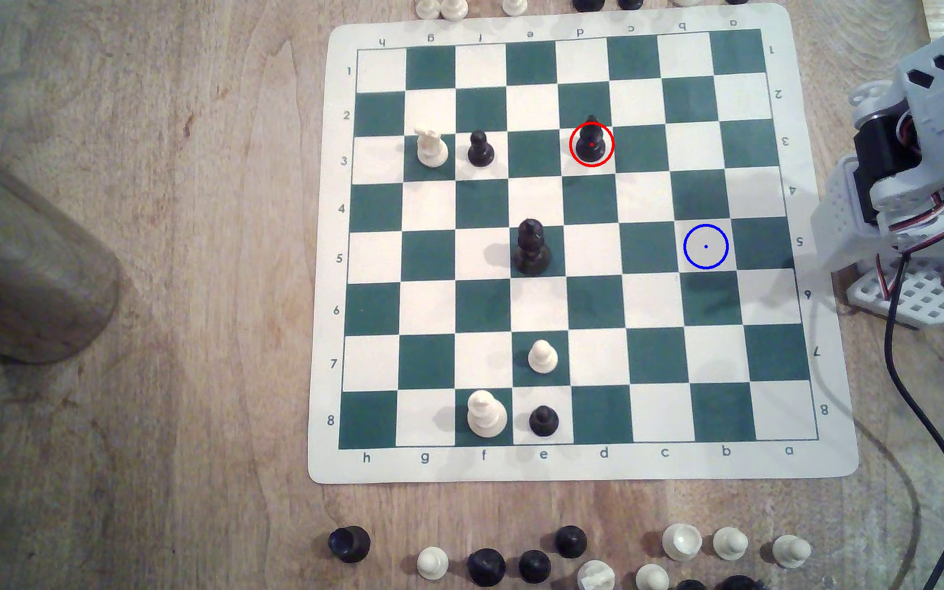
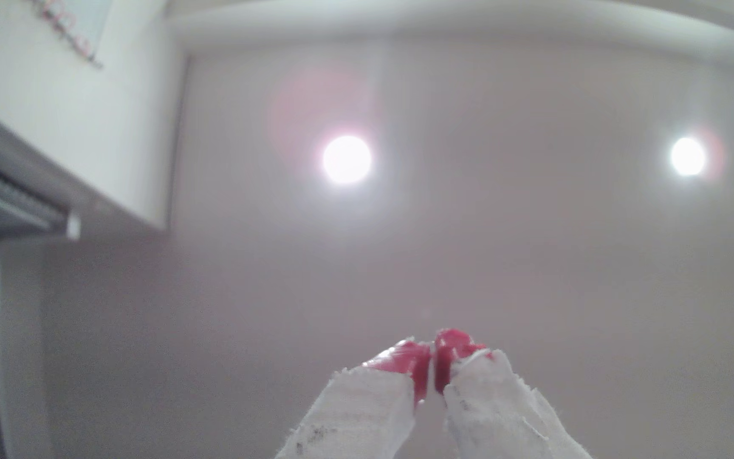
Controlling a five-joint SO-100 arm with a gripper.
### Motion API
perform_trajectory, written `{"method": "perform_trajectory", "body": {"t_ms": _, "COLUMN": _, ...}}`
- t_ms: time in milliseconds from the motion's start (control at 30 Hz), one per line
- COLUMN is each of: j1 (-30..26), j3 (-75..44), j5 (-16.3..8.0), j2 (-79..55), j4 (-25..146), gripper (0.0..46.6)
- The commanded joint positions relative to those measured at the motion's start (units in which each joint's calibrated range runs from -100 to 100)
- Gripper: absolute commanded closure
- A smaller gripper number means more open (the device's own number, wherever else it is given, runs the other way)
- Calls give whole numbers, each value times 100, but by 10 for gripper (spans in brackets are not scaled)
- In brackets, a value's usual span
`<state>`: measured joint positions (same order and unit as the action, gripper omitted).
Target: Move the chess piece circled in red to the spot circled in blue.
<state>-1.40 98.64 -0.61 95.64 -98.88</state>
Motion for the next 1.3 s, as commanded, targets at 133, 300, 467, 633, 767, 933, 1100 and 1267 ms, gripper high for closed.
{"method": "perform_trajectory", "body": {"t_ms": 133, "j1": 144, "j3": -136, "j5": 15, "j2": 20, "j4": 2517, "gripper": 464}}
{"method": "perform_trajectory", "body": {"t_ms": 300, "j1": 160, "j3": -1242, "j5": 15, "j2": 11, "j4": 5048, "gripper": 464}}
{"method": "perform_trajectory", "body": {"t_ms": 467, "j1": 402, "j3": -2503, "j5": -20, "j2": 11, "j4": 8758, "gripper": 464}}
{"method": "perform_trajectory", "body": {"t_ms": 633, "j1": 598, "j3": -3346, "j5": -24, "j2": 11, "j4": 11354, "gripper": 464}}
{"method": "perform_trajectory", "body": {"t_ms": 767, "j1": 668, "j3": -3826, "j5": -24, "j2": 3, "j4": 12780, "gripper": 464}}
{"method": "perform_trajectory", "body": {"t_ms": 933, "j1": 864, "j3": -3926, "j5": -132, "j2": 3, "j4": 13762, "gripper": 464}}
{"method": "perform_trajectory", "body": {"t_ms": 1100, "j1": 903, "j3": -3727, "j5": -269, "j2": 3, "j4": 15212, "gripper": 464}}
{"method": "perform_trajectory", "body": {"t_ms": 1267, "j1": 1012, "j3": -3799, "j5": -288, "j2": -532, "j4": 16023, "gripper": 453}}
